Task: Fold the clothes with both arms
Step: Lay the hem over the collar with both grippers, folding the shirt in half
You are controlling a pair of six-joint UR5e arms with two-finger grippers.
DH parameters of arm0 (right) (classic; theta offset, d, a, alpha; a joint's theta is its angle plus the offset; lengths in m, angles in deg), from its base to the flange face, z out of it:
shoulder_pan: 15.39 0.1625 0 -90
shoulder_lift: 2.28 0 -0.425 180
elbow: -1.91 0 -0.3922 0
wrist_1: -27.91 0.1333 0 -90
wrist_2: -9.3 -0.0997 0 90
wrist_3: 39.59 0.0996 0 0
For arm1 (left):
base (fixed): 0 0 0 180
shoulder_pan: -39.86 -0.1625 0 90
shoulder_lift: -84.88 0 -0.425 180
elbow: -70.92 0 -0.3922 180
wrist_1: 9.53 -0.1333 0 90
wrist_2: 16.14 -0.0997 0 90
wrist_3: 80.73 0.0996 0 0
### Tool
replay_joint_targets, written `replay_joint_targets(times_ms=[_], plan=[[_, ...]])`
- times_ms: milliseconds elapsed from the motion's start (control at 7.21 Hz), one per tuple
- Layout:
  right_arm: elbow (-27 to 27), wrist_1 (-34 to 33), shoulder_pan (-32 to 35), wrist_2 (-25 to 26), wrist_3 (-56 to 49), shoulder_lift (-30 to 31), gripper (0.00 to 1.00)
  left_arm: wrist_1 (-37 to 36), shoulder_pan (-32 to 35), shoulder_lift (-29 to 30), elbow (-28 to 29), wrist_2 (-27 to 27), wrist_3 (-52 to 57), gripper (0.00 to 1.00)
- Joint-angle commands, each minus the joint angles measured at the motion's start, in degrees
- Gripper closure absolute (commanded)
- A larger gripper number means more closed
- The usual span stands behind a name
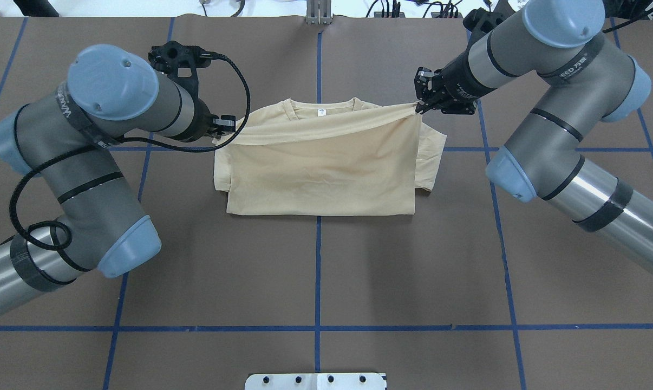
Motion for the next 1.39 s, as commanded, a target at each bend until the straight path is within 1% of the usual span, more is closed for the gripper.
replay_joint_targets(times_ms=[0,139,278,416,555,833,971,1249], plan=[[-4.2,0.2,0.0,0.1,-3.0,-1.4,1.0,6.0,2.2,2.4,7.3,0.0,0.0,1.0],[-6.3,0.2,0.0,0.2,-3.1,-2.9,1.0,7.9,3.1,3.4,10.1,0.0,0.3,1.0],[-9.4,0.3,0.0,0.6,-3.3,-4.8,1.0,10.4,4.0,4.8,13.8,0.0,0.4,1.0],[-10.3,0.3,0.0,0.7,-3.4,-5.2,1.0,11.9,4.1,5.6,16.8,0.0,0.4,1.0],[-11.2,0.3,0.0,0.8,-3.6,-5.3,1.0,13.4,4.1,5.7,18.6,0.0,0.4,1.0],[-11.9,0.3,-0.1,1.0,-3.7,-5.6,1.0,15.7,4.0,5.9,21.3,0.0,0.3,1.0],[-12.9,0.3,-0.2,1.1,-3.7,-5.8,1.0,15.8,3.7,5.8,21.3,0.0,0.3,1.0],[-14.4,2.5,-0.8,2.0,-3.7,-5.8,1.0,16.1,2.7,5.9,21.3,0.0,-0.3,1.0]])
